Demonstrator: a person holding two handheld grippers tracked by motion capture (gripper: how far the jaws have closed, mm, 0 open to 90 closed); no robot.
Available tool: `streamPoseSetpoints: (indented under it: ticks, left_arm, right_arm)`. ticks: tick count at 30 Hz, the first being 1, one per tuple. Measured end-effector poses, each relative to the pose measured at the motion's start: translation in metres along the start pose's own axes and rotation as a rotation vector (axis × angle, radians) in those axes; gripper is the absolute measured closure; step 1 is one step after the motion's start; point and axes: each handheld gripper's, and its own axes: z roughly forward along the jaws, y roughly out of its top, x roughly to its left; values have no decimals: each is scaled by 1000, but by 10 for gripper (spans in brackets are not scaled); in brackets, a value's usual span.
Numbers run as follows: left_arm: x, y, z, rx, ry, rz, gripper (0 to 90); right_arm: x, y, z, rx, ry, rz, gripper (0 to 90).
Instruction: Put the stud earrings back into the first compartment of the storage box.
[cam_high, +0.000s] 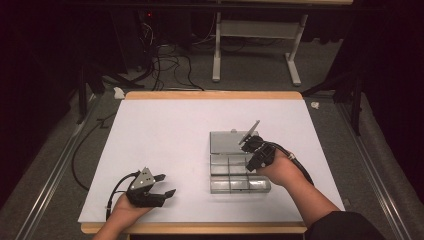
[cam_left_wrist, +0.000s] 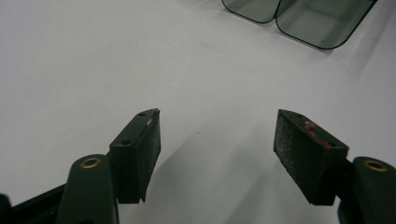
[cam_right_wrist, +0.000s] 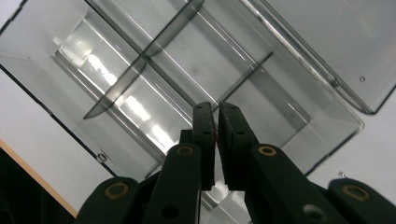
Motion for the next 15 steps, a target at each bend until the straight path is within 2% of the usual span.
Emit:
streamPoseSetpoints:
  ticks: [6,8,9,10,11,13,14,15]
  left_arm:
    - [0,0,0,1,-1,3,325]
    - [0,0,0,-1,-2,4,325]
    - [0,0,0,-3,-4,0,325]
    - [0,0,0,-2,-4,0,325]
    - [0,0,0,0,-4,3,325]
    - [0,0,0,0,-5,5,325]
    - [0,0,0,0,-5,6,325]
    - [0,0,0,0,-5,6,325]
  right_arm:
    - [9,12,5,-7,10,-39,859]
    - [12,15,6,-1,17,-34,859]
    - [13,19,8,-7,17,-69,859]
    - [17,20,9,-1,20,-47,859]
    - [16,23,10,-7,21,-72,859]
    - [20,26,11,-6,26,-56,859]
    - [20,29,11,-10,29,-80,859]
    - [20,29,11,-10,29,-80,859]
